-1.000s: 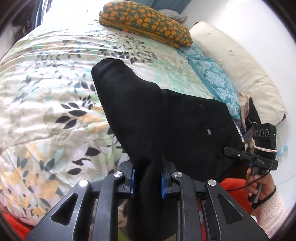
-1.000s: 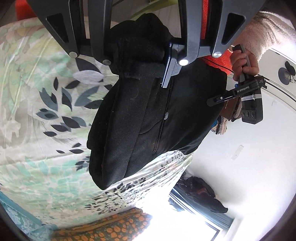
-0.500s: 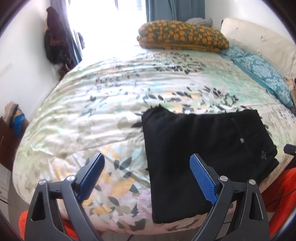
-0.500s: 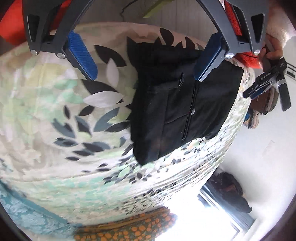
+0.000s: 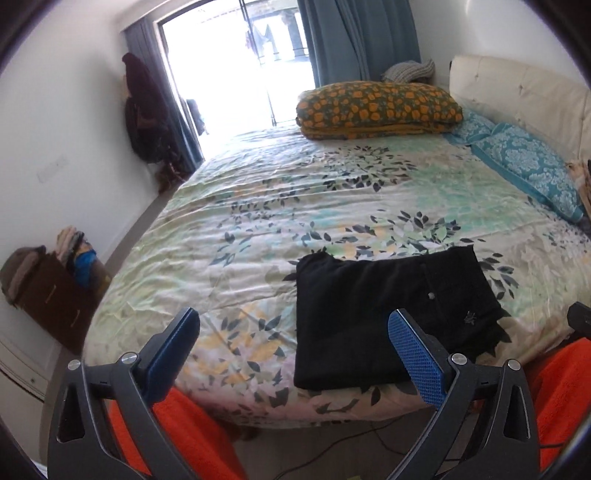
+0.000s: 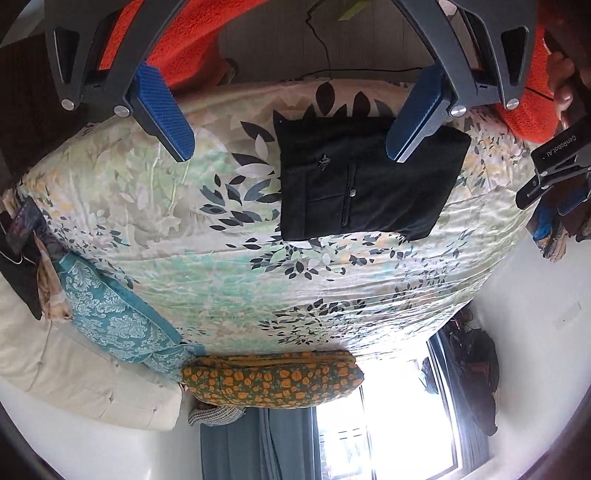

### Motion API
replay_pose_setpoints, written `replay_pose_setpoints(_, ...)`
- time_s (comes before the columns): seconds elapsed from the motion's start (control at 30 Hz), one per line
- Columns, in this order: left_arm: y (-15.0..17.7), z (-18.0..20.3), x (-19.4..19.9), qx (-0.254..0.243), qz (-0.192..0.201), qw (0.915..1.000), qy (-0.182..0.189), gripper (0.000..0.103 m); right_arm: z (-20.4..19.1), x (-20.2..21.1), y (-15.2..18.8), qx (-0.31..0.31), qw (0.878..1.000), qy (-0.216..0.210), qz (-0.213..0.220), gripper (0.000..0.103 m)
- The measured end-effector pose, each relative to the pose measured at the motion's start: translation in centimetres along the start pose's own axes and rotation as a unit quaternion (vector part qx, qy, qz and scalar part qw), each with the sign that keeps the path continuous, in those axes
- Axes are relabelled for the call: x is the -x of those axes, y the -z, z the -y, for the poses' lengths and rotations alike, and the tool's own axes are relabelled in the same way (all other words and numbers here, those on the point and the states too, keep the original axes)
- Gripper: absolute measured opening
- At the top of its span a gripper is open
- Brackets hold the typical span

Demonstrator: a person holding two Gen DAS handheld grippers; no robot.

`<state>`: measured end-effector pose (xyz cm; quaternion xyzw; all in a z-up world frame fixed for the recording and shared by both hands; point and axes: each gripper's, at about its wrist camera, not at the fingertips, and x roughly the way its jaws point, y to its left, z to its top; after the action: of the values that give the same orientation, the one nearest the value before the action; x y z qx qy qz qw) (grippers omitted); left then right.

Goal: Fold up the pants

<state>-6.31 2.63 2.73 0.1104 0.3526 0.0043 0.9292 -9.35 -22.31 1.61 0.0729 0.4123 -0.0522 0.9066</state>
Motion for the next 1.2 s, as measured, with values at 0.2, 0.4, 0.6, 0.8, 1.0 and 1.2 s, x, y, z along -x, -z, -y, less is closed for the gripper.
replay_pose_setpoints(0.2,0.8,1.1,0.2,-0.018,-0.033,0.9985,0.039,0.102,-3.4,0.1,1.5,0.041,0.999,0.01,-0.014,0.103)
replay_pose_setpoints(0.4,1.5,1.4,-0.9,-0.01,-0.067,0.9958,0.061,0.102,-4.7,-0.6,1.4,0.056,0.998,0.033,-0.011,0.103)
replay_pose_setpoints(0.6,2.1,1.0,-2.5,0.009,-0.105,0.9913,0.08,0.102,-5.4,-0.7,1.5,0.069,0.996,0.053,-0.01,0.103)
replay_pose_setpoints(0.8,1.9,1.1,-2.7,0.005,-0.104,0.9918,0.074,0.102,-5.1,-1.2,1.5,0.063,0.996,0.057,-0.019,0.103)
replay_pose_setpoints(1.0,1.9,1.3,-2.7,0.0,-0.103,0.9921,0.072,0.102,-5.0,-1.6,1.7,0.066,0.996,0.061,-0.023,0.103)
replay_pose_setpoints(1.2,2.0,1.5,-2.6,-0.004,-0.098,0.993,0.066,0.102,-4.5,-2.0,1.9,0.061,0.996,0.06,-0.031,0.103)
